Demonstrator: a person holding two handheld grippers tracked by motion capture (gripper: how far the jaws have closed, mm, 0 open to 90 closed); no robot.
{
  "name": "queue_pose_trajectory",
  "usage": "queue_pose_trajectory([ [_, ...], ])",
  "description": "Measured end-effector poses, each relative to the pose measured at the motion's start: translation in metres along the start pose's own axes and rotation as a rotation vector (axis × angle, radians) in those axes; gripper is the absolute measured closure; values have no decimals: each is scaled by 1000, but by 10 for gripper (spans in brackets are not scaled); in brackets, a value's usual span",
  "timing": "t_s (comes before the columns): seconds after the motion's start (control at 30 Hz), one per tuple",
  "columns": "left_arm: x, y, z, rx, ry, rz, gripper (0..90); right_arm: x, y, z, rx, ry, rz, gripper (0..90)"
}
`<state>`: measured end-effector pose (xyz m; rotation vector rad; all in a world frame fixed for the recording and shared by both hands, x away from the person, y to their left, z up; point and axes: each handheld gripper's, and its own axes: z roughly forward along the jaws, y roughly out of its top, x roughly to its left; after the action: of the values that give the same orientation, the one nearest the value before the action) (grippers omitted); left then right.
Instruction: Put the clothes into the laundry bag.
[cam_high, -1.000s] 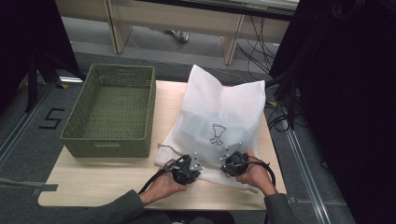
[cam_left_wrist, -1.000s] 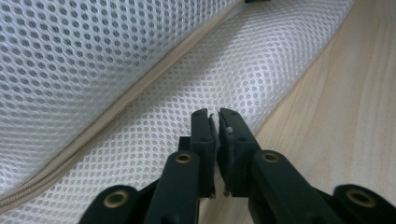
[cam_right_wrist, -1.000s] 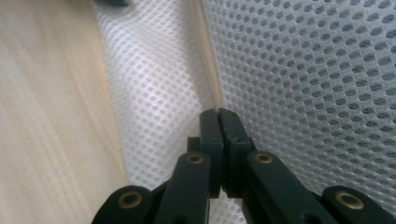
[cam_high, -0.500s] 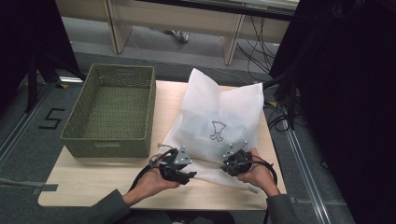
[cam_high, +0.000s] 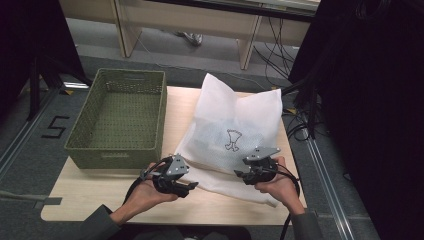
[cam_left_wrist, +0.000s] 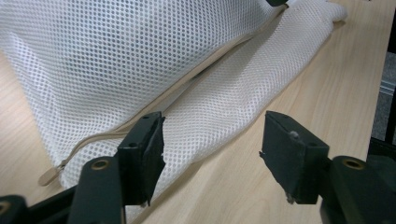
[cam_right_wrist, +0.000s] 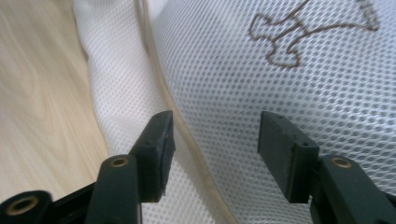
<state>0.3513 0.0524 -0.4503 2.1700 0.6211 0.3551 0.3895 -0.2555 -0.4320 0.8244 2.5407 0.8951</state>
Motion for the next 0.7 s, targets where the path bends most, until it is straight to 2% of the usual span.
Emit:
queue_pose_trajectory([
  [0.03, 1, -1, -2, -1, -8, 10, 369, -1, 0, 0, -31, -11, -4, 436],
  [0.07, 1, -3, -3, -5, -4, 2, 361, 1, -1, -1, -47, -30, 36, 423],
  [0.13, 2, -6, -6, -9, 6, -2, 335, 0, -1, -3, -58, -39, 54, 397],
  [0.23, 6, -11, -12, -25, -2, -7, 299, 0, -2, -4, -91, -53, 48, 376],
  [0.27, 7, -13, -15, -30, -3, -13, 293, 1, -2, -5, -95, -52, 70, 371],
  [0.33, 12, -16, -21, -46, 1, -8, 274, 2, -3, -6, -118, -45, 79, 359],
  [0.4, 16, -20, -27, -56, 7, -26, 227, 6, -4, -5, -135, -44, 116, 351],
  [0.43, 17, -22, -29, -47, 6, -29, 198, 8, -5, -5, -137, -45, 128, 348],
  [0.47, 20, -24, -32, -38, 4, -8, 165, 8, -5, -3, -142, -40, 113, 344],
  [0.5, 20, -27, -33, -52, 2, -24, 149, 10, -6, -3, -142, -40, 129, 337],
  [0.53, 20, -30, -34, -66, -11, -40, 150, 11, -6, -3, -143, -42, 118, 331],
  [0.57, 21, -33, -37, -53, -23, -24, 149, 14, -6, -3, -136, -28, 132, 327],
  [0.6, 21, -35, -38, -64, -34, -18, 150, 15, -7, -3, -133, -27, 132, 325],
  [0.63, 20, -37, -40, -56, -31, -26, 149, 17, -7, -3, -137, -31, 118, 322],
  [0.67, 19, -38, -41, -55, -37, -24, 149, 19, -7, -3, -133, -28, 129, 320],
  [0.7, 21, -39, -43, -42, -40, -3, 150, 21, -7, -5, -134, -33, 132, 318],
])
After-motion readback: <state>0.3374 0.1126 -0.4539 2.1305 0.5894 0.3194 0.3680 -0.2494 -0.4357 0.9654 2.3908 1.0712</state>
